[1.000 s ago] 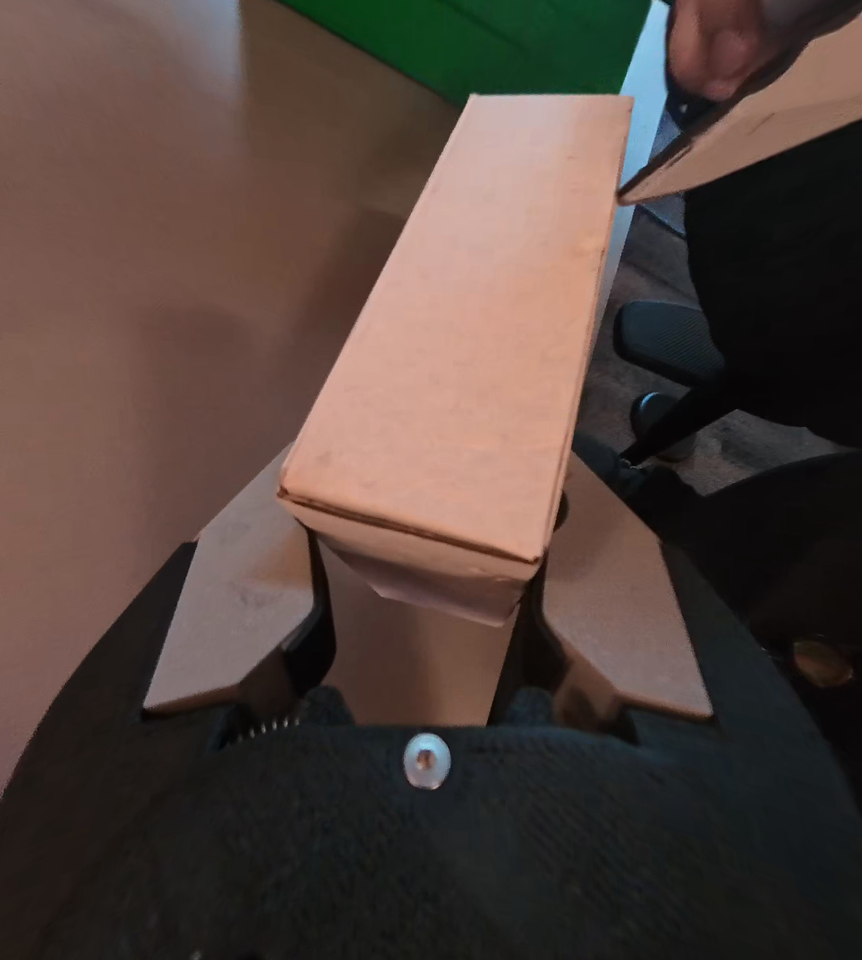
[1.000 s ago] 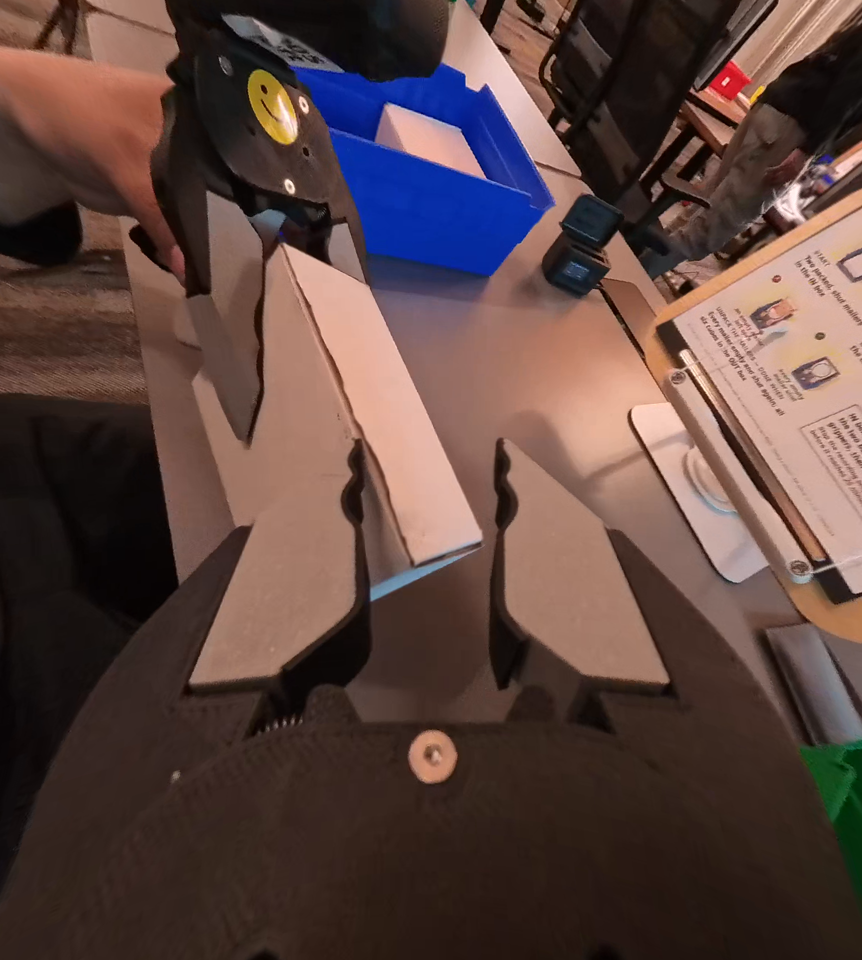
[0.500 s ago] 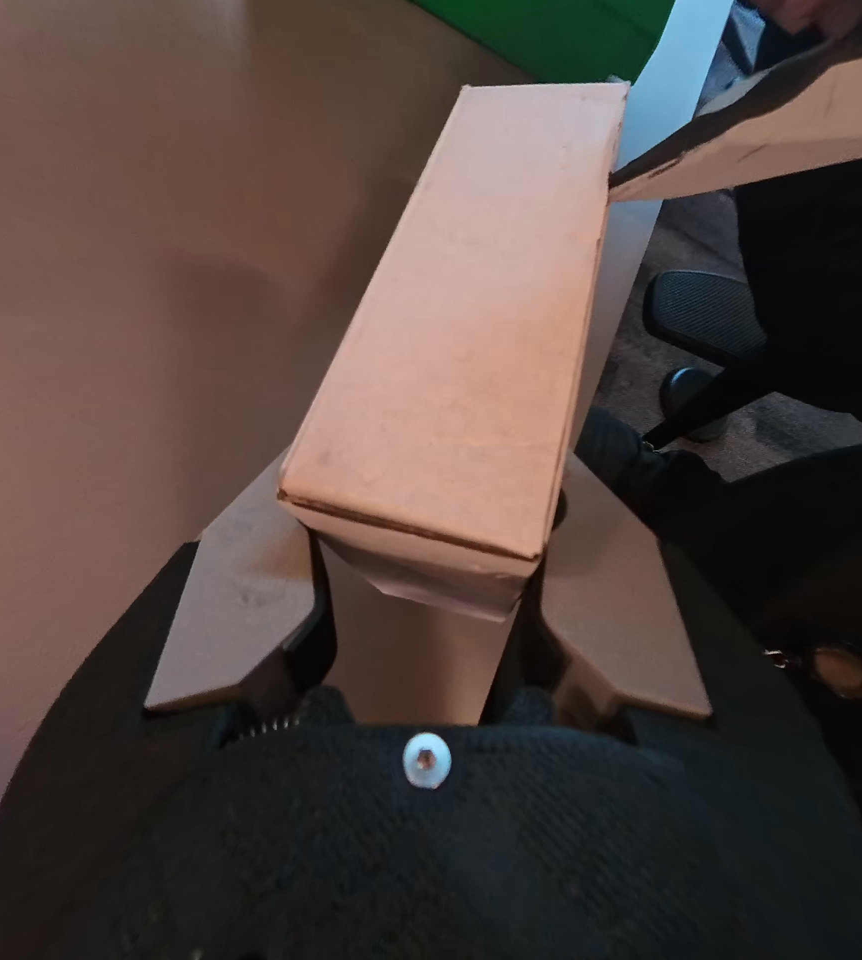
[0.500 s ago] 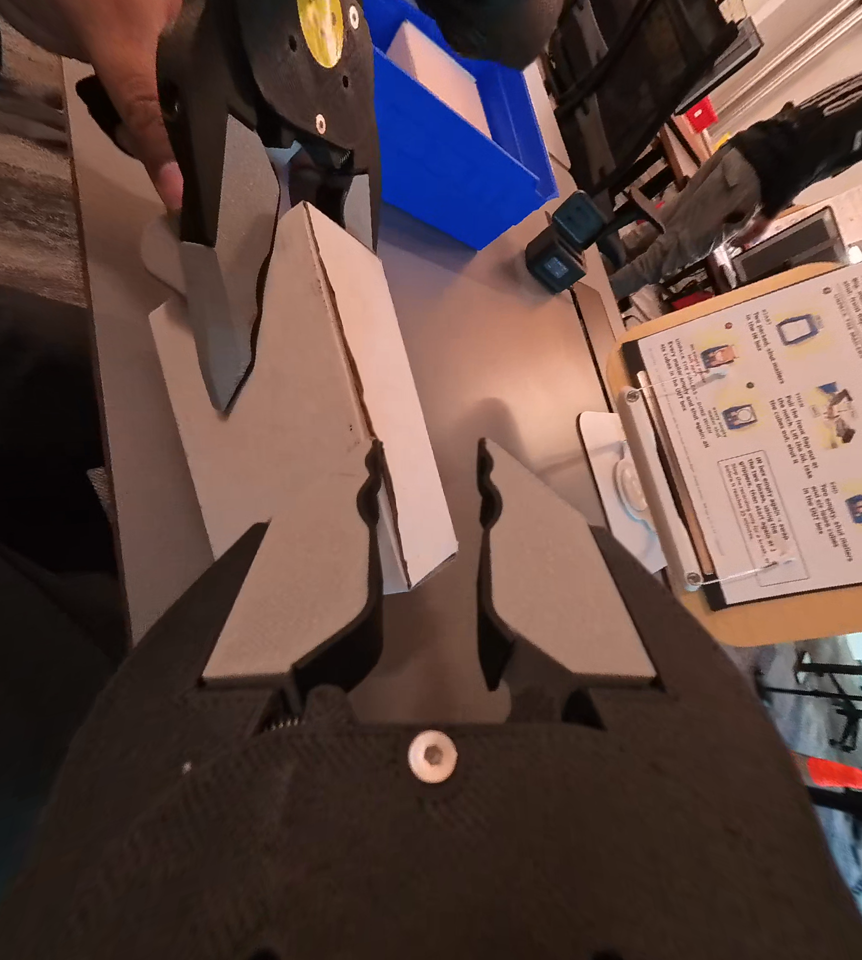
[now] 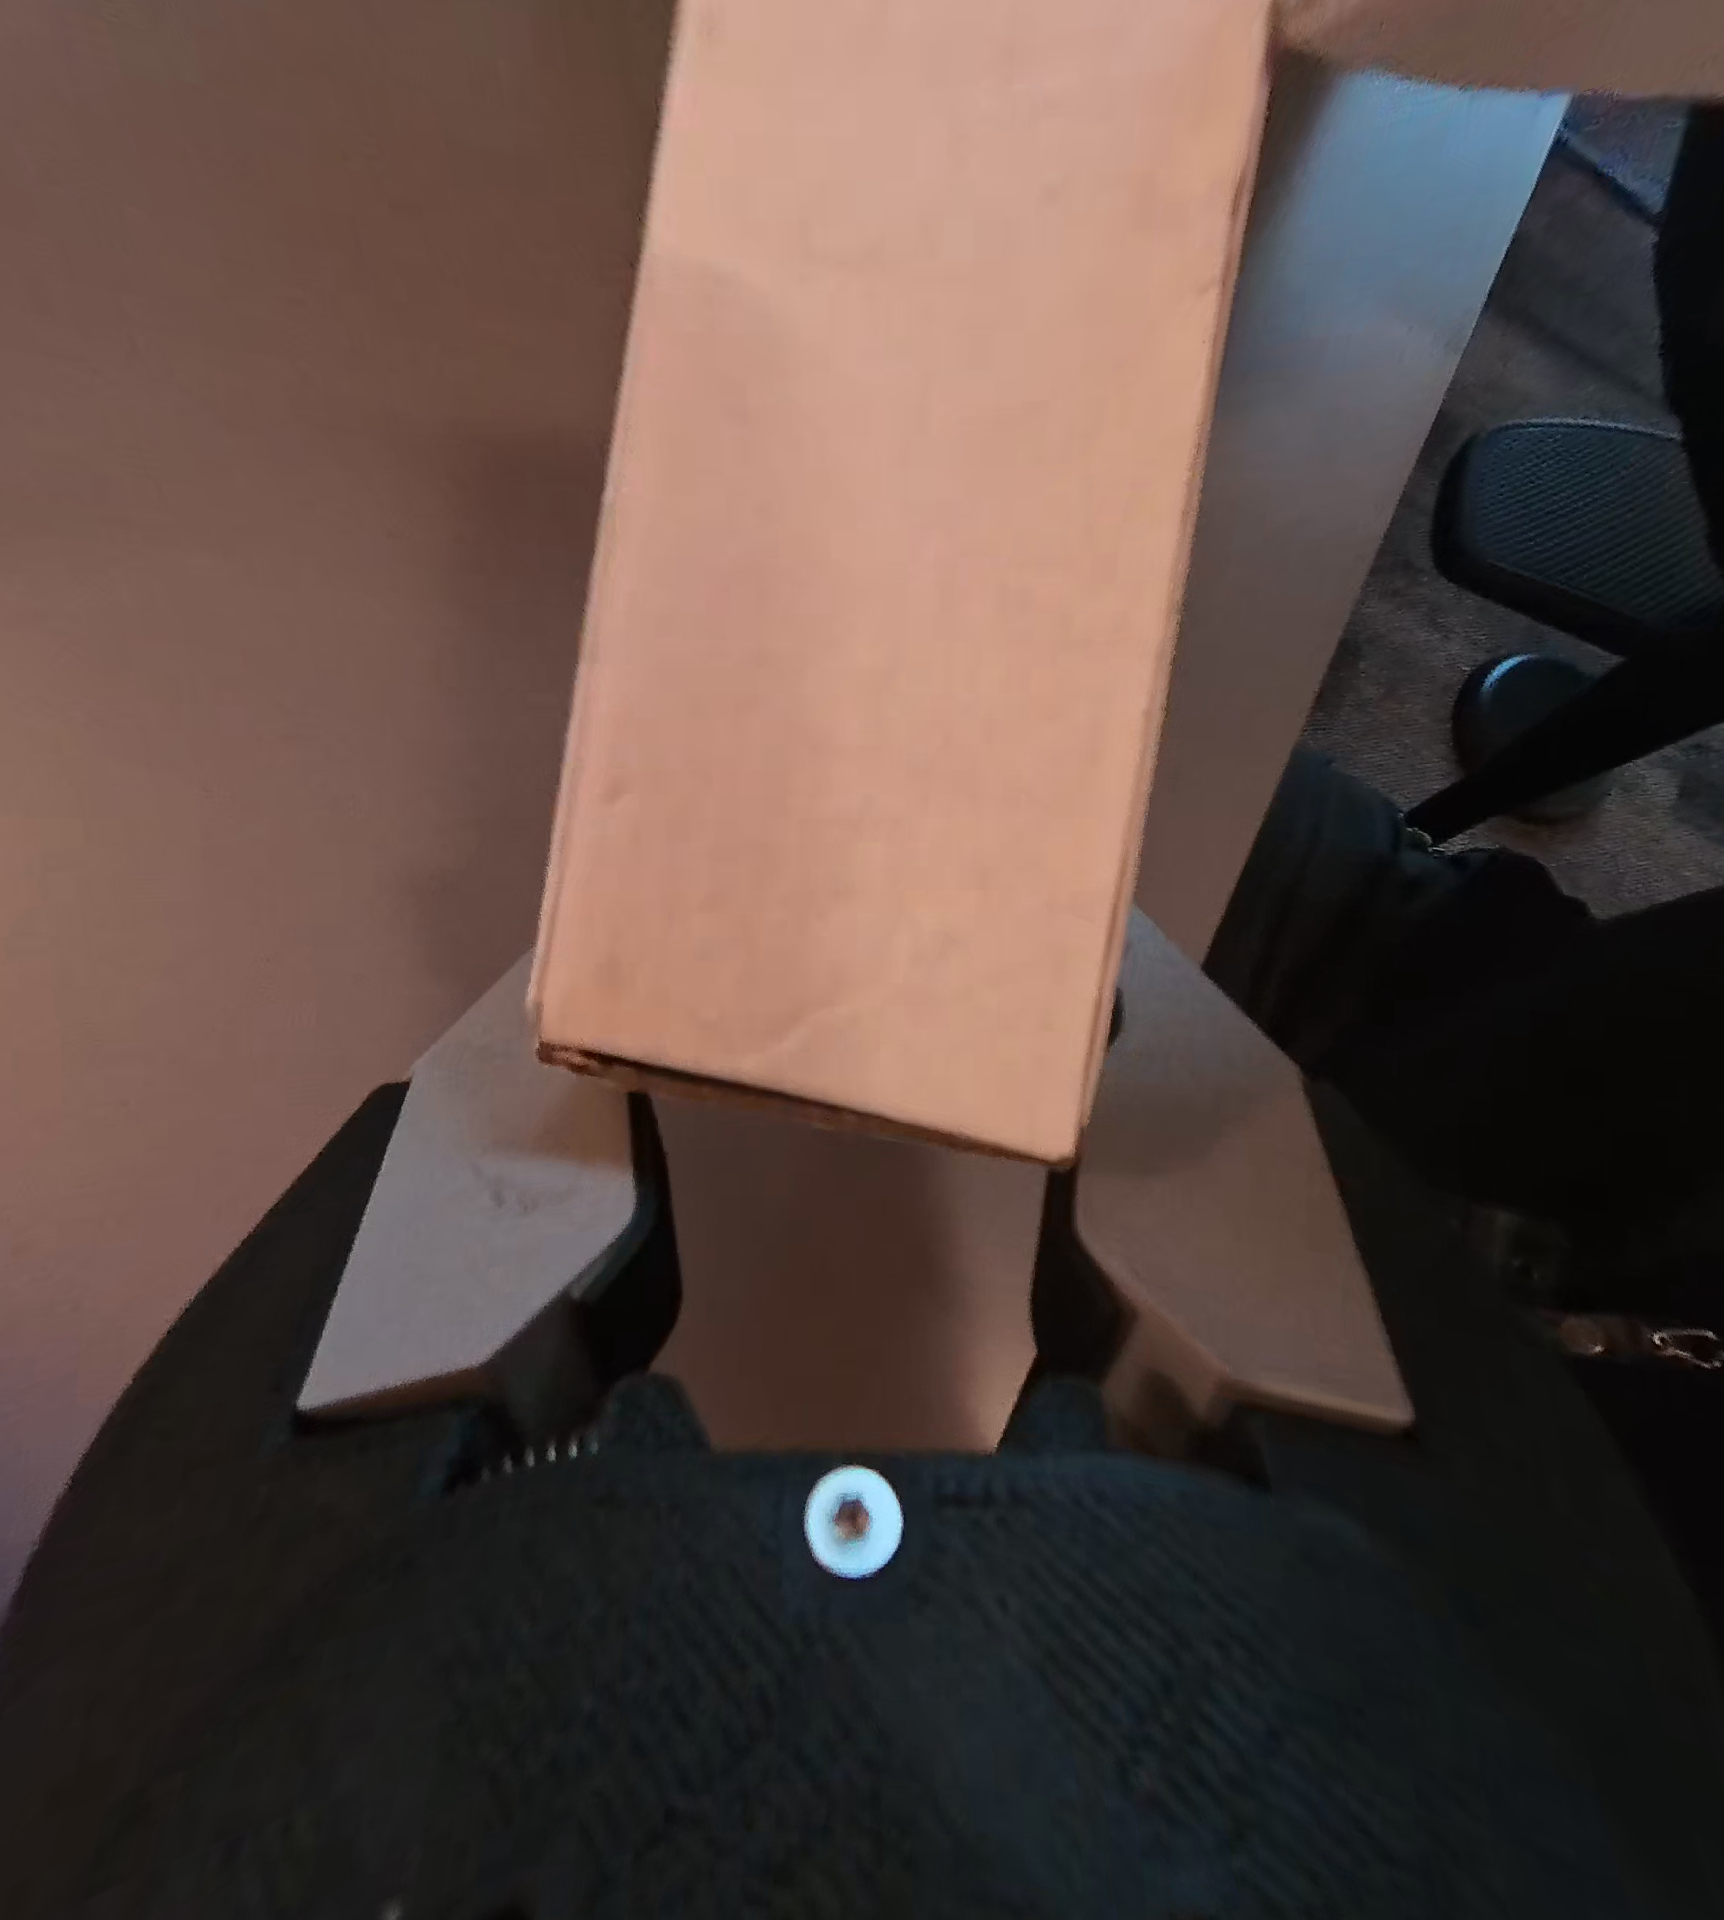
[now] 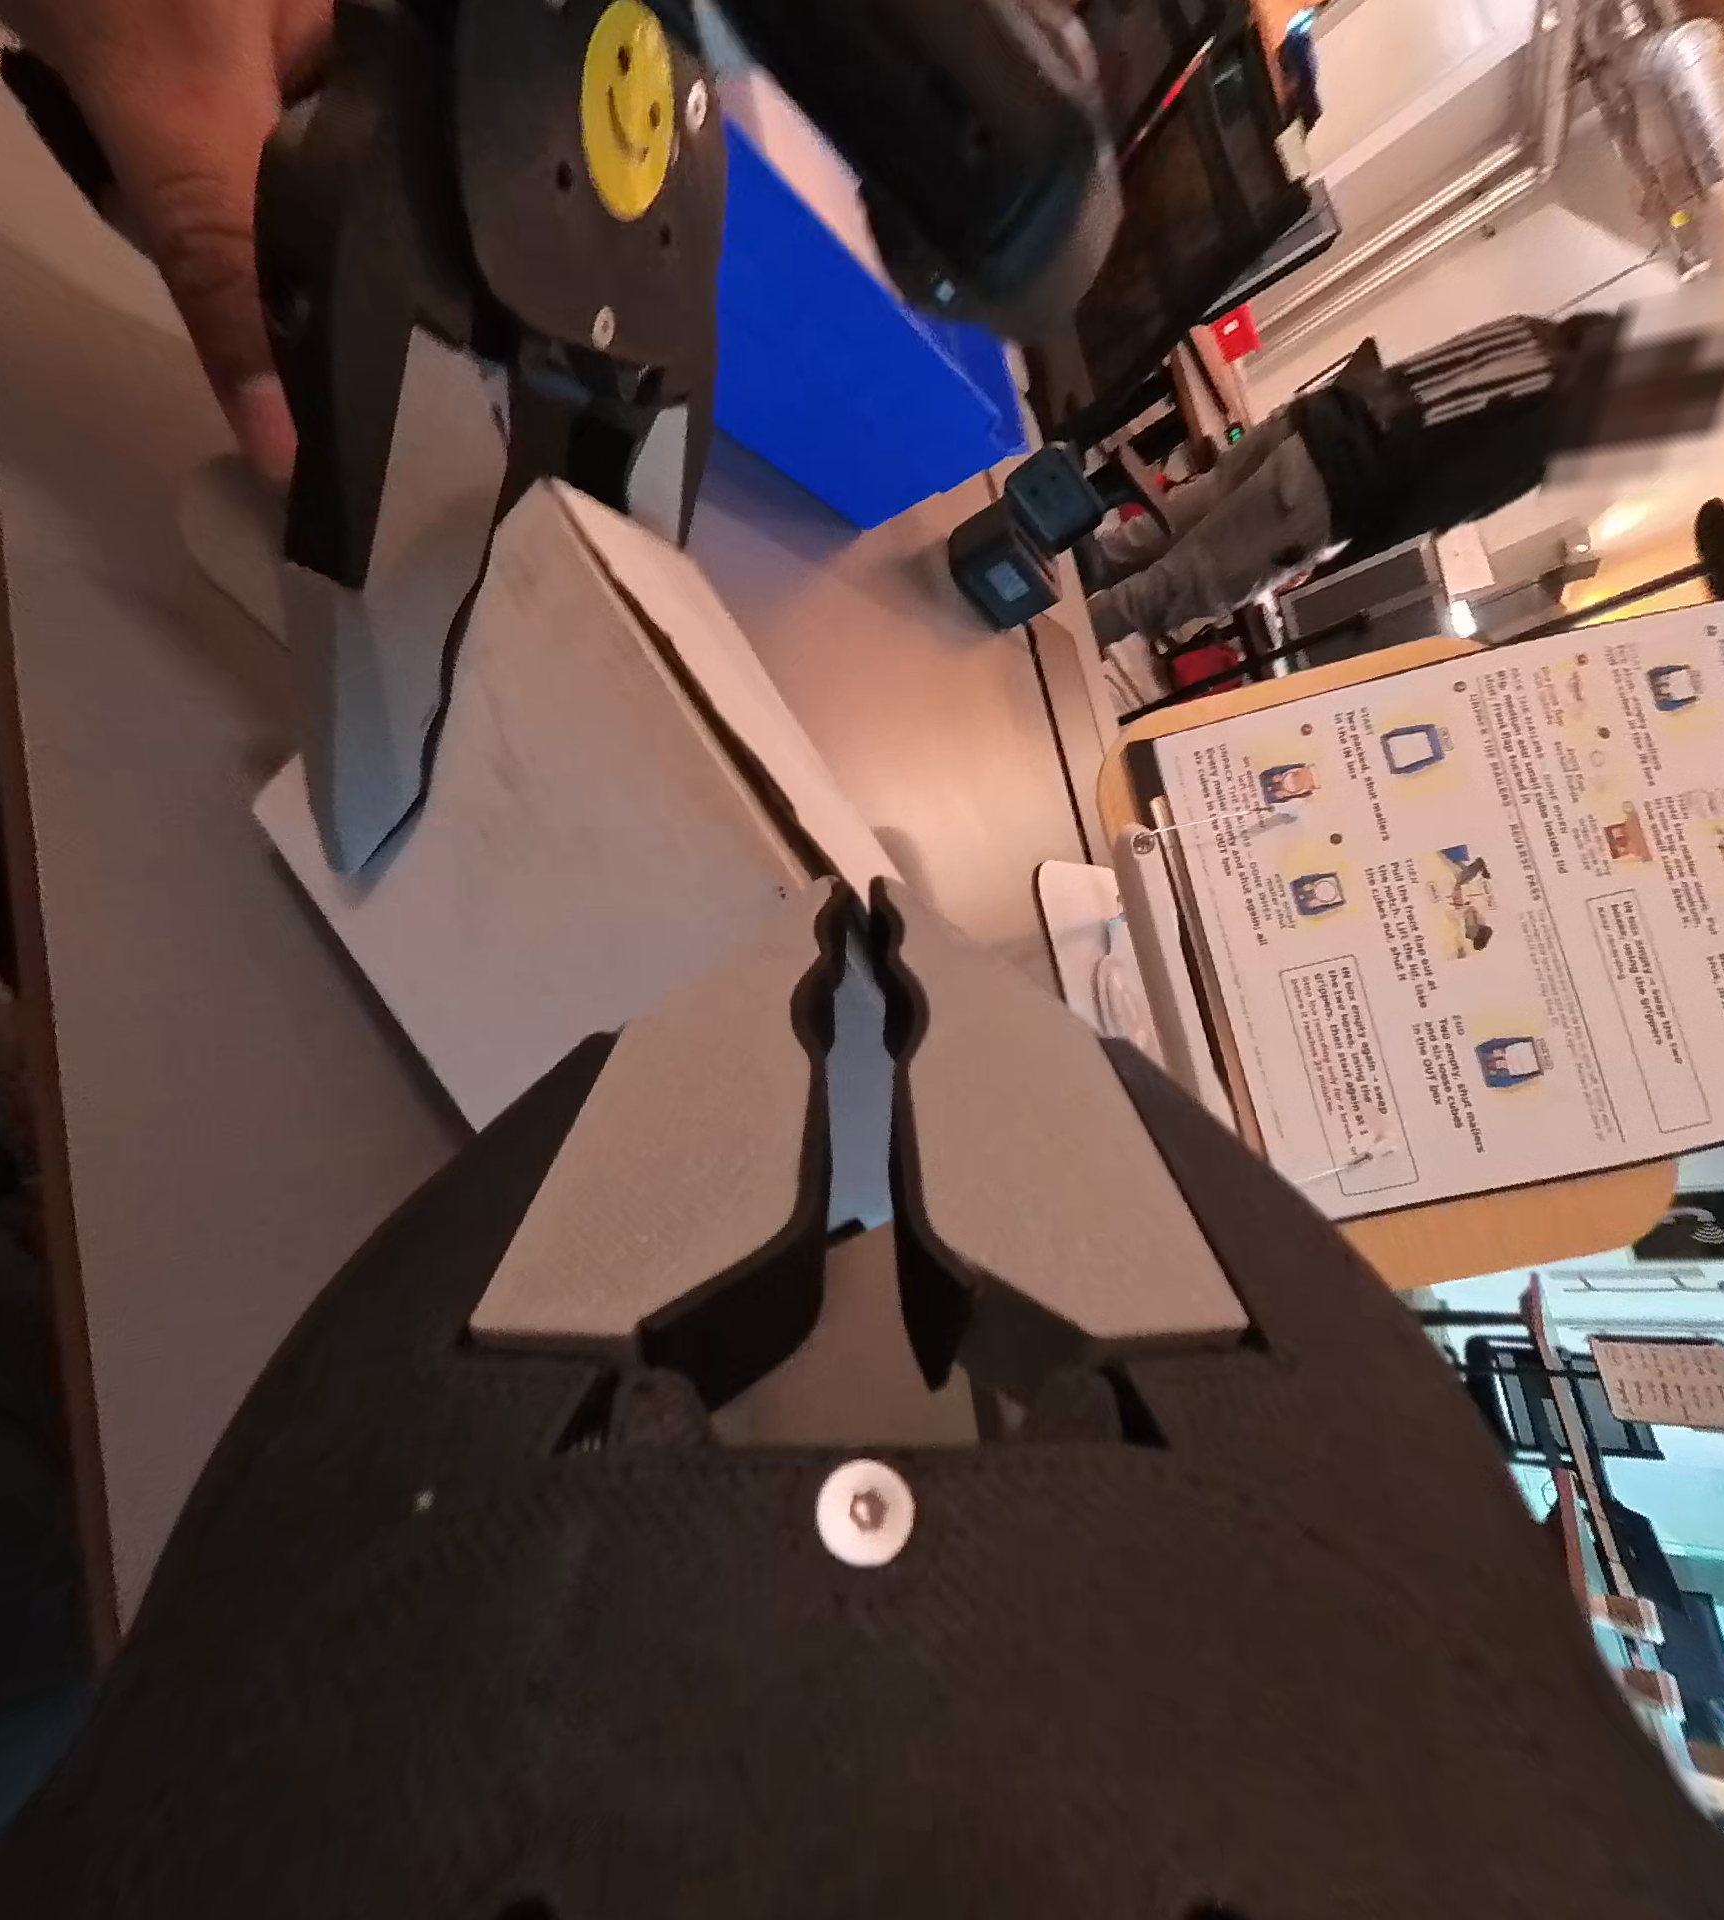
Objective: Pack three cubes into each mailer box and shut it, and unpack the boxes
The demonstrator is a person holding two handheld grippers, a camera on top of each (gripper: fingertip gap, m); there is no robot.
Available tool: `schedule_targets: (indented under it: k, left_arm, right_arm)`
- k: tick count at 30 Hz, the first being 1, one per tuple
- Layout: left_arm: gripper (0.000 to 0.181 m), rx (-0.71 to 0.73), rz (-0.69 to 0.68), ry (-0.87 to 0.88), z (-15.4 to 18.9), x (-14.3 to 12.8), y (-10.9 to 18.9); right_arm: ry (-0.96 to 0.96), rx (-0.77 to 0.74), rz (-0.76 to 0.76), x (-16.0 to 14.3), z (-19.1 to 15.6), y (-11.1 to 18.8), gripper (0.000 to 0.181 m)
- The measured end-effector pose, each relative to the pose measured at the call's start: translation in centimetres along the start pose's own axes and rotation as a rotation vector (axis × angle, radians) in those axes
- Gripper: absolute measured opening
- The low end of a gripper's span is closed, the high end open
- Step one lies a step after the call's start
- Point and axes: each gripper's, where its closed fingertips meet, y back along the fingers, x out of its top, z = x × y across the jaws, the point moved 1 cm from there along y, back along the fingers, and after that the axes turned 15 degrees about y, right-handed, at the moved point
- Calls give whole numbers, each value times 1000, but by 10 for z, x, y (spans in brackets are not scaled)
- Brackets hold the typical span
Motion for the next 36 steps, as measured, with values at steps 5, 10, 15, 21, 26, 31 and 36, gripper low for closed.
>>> schedule_targets:
  k: [5, 10, 15, 21, 26, 31, 36]
  left_arm:
    - [81, -8, -7, -3, 2, 0, -4]
    - [75, -66, 109, -41, 12, 17, 11]
    - [75, -103, 101, -84, 22, 14, 10]
    - [74, -80, 95, -97, 23, 14, 8]
    - [73, -16, 55, -118, 18, 7, 3]
    - [73, -9, 60, -94, 10, 7, 7]
    - [73, 18, 58, -99, 6, 5, 10]
  right_arm:
    - [-23, -40, 20, 2, 7, 1, 2]
    - [18, 25, -41, -16, -5, 1, 0]
    - [-47, 72, 93, 2, -8, 6, 6]
    - [57, 47, 36, 3, -10, 8, 6]
    - [121, 30, -4, 5, -12, 6, 11]
    - [189, -7, -20, 9, -16, -4, 0]
    - [196, -37, -29, 12, -14, -8, 0]
